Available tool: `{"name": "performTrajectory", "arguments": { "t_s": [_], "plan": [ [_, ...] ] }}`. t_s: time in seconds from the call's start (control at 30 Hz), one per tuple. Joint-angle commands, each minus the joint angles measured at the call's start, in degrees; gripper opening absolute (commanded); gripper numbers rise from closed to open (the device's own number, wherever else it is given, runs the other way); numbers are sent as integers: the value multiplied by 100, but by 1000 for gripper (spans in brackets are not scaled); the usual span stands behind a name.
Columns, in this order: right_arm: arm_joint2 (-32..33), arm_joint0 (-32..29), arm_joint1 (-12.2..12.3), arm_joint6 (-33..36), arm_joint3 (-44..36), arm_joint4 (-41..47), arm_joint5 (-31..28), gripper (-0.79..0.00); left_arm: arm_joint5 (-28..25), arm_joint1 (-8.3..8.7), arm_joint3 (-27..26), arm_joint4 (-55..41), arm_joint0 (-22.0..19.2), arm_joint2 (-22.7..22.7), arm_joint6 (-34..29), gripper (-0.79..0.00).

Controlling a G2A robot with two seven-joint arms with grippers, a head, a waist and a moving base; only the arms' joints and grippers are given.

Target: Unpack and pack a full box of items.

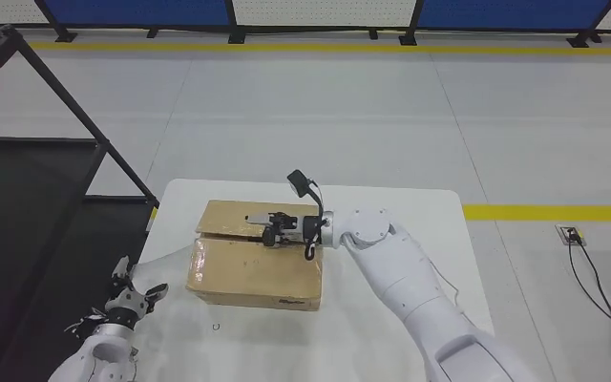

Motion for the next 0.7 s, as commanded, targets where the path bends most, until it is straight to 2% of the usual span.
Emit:
{"name": "performTrajectory", "arguments": {
  "t_s": [0.0, 0.43, 0.67],
  "plan": [
    [-23, -31, -9, -47, -14, -14, 21, 0, 2, -10, 218, -35, -159, 88, 108, 0],
    [28, -332, 56, -440, -262, -58, 33, 0, -366, -89, 1460, 44, -1152, 667, 515, 0],
    [98, -443, 132, -446, -463, -96, 85, 0, -529, -115, 1943, 77, -1605, 881, 372, 0]
  ]
}}
